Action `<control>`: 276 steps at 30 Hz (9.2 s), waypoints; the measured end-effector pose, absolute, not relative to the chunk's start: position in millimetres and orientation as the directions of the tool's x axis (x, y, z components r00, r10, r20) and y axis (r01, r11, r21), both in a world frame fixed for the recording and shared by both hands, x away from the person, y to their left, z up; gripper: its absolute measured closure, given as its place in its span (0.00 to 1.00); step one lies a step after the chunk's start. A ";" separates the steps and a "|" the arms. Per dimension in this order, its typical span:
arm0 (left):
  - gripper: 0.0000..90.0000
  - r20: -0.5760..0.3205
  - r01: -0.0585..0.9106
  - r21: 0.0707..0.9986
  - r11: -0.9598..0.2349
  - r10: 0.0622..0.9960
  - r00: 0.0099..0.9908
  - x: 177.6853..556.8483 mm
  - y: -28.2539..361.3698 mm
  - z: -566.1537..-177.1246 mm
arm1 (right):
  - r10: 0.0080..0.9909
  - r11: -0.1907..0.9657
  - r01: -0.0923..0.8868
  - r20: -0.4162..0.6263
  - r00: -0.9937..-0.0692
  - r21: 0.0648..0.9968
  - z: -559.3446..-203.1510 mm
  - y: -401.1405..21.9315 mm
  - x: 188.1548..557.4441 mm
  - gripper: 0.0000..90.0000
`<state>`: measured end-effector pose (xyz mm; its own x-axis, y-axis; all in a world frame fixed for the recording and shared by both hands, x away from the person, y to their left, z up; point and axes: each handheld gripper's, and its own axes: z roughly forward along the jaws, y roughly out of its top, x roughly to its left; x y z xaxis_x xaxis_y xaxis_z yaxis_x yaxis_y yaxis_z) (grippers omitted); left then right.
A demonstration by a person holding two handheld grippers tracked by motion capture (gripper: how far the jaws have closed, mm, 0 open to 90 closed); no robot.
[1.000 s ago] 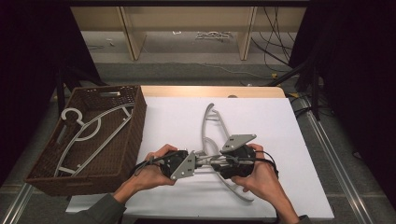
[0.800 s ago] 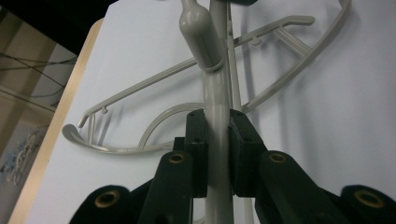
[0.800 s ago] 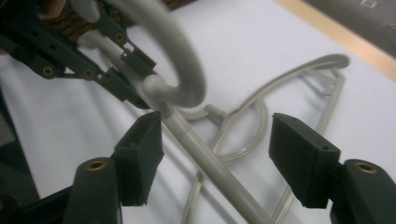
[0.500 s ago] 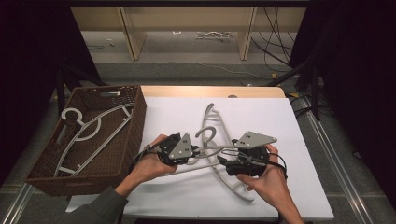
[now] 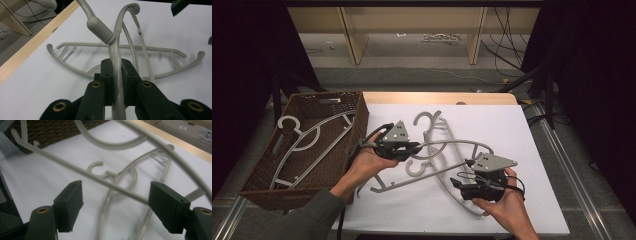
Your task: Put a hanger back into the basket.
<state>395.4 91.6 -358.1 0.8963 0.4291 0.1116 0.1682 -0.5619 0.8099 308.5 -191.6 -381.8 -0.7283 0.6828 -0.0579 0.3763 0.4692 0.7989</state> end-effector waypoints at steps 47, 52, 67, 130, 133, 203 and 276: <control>0.91 0.236 0.232 0.850 -0.474 0.734 0.637 416.3 280.3 -285.2 | 0.680 0.491 0.422 -0.033 -0.732 0.763 -419.2 -192.7 304.3 0.29; 0.91 0.239 0.246 0.854 -0.458 0.766 0.597 416.1 307.9 -292.6 | 0.682 0.489 0.424 -0.031 -0.731 0.762 -419.2 -192.3 304.2 0.29; 0.91 0.206 0.283 0.877 -0.389 0.836 0.508 415.5 366.6 -312.2 | 0.682 0.490 0.429 -0.028 -0.731 0.759 -420.3 -191.9 303.7 0.28; 0.73 0.229 0.584 0.646 -0.491 0.855 0.465 444.6 397.2 -404.0 | 0.687 0.493 0.444 -0.021 -0.726 0.749 -423.7 -194.2 305.0 0.28; 0.66 0.223 0.591 0.661 -0.462 0.873 0.434 443.1 399.7 -399.7 | 0.687 0.493 0.444 -0.021 -0.727 0.748 -423.8 -194.2 305.0 0.28; 0.19 -0.021 0.207 0.961 -0.181 0.702 0.712 292.1 184.8 -440.0 | 0.674 0.494 0.424 -0.027 -0.738 0.759 -431.2 -179.5 308.0 0.27; 0.29 0.169 0.129 0.913 -0.388 0.646 0.744 324.1 162.7 -436.3 | 0.453 0.821 0.388 -0.062 -0.890 0.419 -442.3 -139.7 354.0 0.91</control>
<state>324.1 162.7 -436.3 0.7444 0.6459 0.1694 0.1290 -0.3880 0.9126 354.0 -139.7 -442.3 -0.8896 0.4525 -0.0624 0.3883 0.8209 0.4188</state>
